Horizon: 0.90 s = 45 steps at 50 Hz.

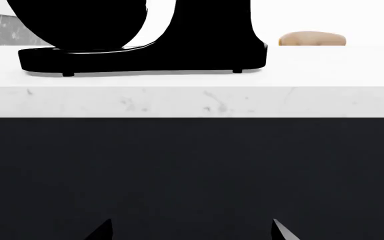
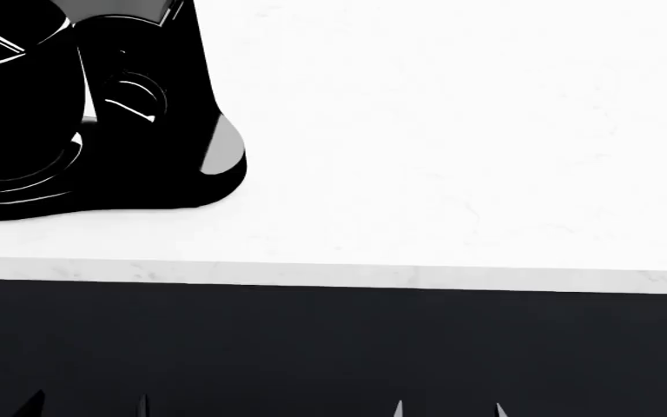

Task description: Open the stand mixer head.

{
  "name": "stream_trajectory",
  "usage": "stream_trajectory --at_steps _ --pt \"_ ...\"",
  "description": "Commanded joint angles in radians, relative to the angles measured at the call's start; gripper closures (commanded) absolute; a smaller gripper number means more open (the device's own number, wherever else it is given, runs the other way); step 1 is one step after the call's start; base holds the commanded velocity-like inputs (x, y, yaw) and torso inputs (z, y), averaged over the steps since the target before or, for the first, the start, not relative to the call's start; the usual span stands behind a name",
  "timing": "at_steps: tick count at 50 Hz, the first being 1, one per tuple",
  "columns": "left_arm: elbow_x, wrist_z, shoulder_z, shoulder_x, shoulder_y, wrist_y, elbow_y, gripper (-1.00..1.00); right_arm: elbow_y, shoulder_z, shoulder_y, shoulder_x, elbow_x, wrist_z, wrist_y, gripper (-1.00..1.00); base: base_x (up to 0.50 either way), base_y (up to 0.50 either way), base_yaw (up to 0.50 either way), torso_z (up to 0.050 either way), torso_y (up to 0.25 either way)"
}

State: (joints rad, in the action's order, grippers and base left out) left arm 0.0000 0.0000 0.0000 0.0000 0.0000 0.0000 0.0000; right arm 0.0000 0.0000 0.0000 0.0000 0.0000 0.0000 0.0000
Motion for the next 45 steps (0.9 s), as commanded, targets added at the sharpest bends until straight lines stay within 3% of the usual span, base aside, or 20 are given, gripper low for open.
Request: stream_trajectory --at_steps 1,10,12,15,21,24,26,27,37,41,45 --pt "-0.017 -0.019 0.016 -0.016 0.004 0.0 0.005 -1.0 0.009 -0.023 0.005 0.015 0.0 0.032 0.019 -1.0 0.0 0.0 0.0 0.0 0.0" --pt "-0.044 -0.052 0.044 -0.044 0.006 -0.025 0.013 -1.0 0.016 -0.055 0.015 0.041 0.015 0.082 0.036 -1.0 0.0 0.0 0.0 0.0 0.0" --pt "-0.049 -0.063 0.038 -0.047 0.013 0.055 0.01 -1.0 0.016 -0.059 0.016 0.044 0.017 0.09 0.041 -1.0 0.0 0.0 0.0 0.0 0.0" --pt "-0.082 -0.055 0.037 -0.055 0.042 0.035 0.027 -1.0 0.016 -0.068 0.016 0.051 0.016 0.101 0.051 -1.0 0.0 0.0 0.0 0.0 0.0" --pt "-0.148 -0.027 0.039 -0.077 0.06 -0.018 0.04 -1.0 0.03 -0.077 0.055 0.041 0.022 0.143 0.239 -1.0 0.0 0.0 0.0 0.0 0.0" --pt "-0.153 -0.047 0.039 -0.089 -0.008 -0.128 0.071 -1.0 -0.054 -0.074 0.093 0.053 0.08 0.099 0.357 -1.0 0.0 0.0 0.0 0.0 0.0" --pt "-0.108 -0.103 0.051 -0.094 -0.128 -0.239 0.127 -1.0 -0.072 -0.099 0.101 0.082 0.006 0.115 0.136 -1.0 0.0 0.0 0.0 0.0 0.0" --pt "-0.087 -0.123 0.058 -0.102 -0.176 -0.316 0.175 -1.0 -0.133 -0.071 0.14 0.078 0.072 0.097 0.286 -1.0 0.0 0.0 0.0 0.0 0.0" --pt "-0.172 -0.107 0.036 -0.154 -0.546 -0.862 0.597 -1.0 -0.488 -0.01 0.492 0.11 0.15 0.149 0.735 -1.0 0.0 0.0 0.0 0.0 0.0" --pt "-0.193 -0.116 0.017 -0.171 -0.641 -0.996 0.698 -1.0 -0.535 -0.009 0.572 0.105 0.165 0.159 0.798 -1.0 0.0 0.0 0.0 0.0 0.0" --pt "-0.222 -0.113 -0.02 -0.17 -0.629 -1.053 0.784 -1.0 -0.555 0.005 0.575 0.093 0.193 0.156 0.79 -1.0 0.0 0.0 0.0 0.0 0.0"
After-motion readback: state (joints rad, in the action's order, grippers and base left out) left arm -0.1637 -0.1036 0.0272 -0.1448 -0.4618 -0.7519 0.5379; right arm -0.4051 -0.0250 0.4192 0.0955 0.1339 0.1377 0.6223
